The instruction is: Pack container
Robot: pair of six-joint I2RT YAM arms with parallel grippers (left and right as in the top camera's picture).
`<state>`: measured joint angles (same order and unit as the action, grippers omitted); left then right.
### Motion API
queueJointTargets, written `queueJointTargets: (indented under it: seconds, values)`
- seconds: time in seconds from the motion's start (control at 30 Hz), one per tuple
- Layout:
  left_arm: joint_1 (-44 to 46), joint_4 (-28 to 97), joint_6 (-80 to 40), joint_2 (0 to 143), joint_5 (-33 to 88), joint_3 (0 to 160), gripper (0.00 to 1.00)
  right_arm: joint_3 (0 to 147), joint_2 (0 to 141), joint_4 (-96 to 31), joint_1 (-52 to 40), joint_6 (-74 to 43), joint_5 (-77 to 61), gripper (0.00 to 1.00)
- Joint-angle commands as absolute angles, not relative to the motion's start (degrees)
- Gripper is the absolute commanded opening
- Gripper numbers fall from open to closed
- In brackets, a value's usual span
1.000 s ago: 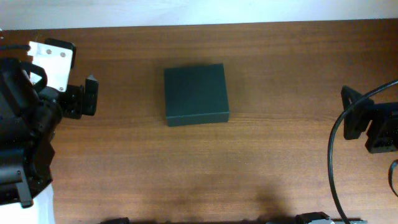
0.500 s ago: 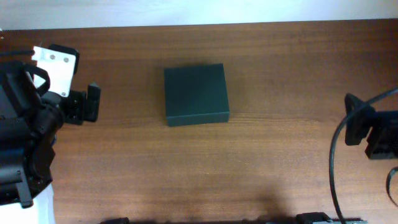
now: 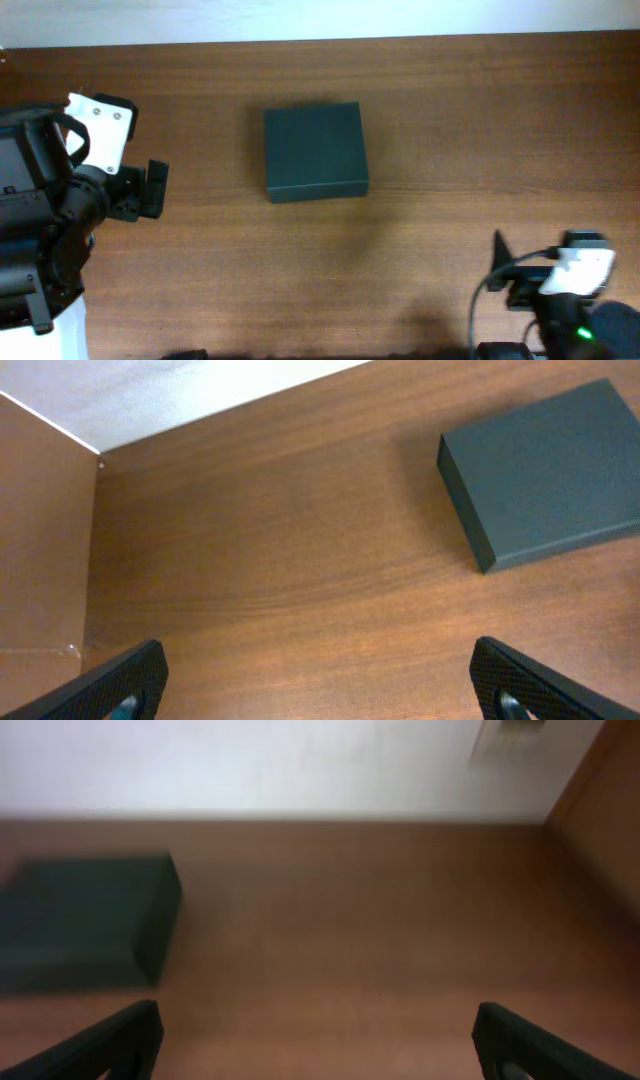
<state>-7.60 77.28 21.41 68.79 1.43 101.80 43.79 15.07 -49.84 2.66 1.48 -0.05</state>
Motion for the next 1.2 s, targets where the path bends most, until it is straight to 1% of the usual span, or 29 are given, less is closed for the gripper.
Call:
queueJointTargets:
  seconds: [0.0,0.2,0.3,0.43,0.73,1.17]
  values:
    - [-7.94,78.52,21.02,68.55,1.06,102.26,0.99,35.07,10.09,-49.04,3.2,1.04,-1.08,0.99]
    - [-7.94,80.53,21.04,68.55,1.06,102.26,0.99,24.03,3.46,-47.24,3.18,1.04,-1.13,0.99]
    - [-7.94,80.71,21.04,68.55,1.06,102.26,0.99,19.64,0.6,-45.1,3.18,1.04,-3.25,0.98]
    - [-7.94,80.71,21.04,68.55,1.06,102.26,0.99,15.86,0.19,-42.94,3.18,1.04,-5.87,0.99]
    - [-7.94,80.68,21.02,68.55,1.06,102.26,0.99,9.63,0.19,-42.57,3.03,1.06,-5.85,0.99]
    - [-7.94,80.71,21.04,68.55,1.06,102.26,0.99,9.43,0.19,-42.46,3.03,1.08,-5.58,0.99]
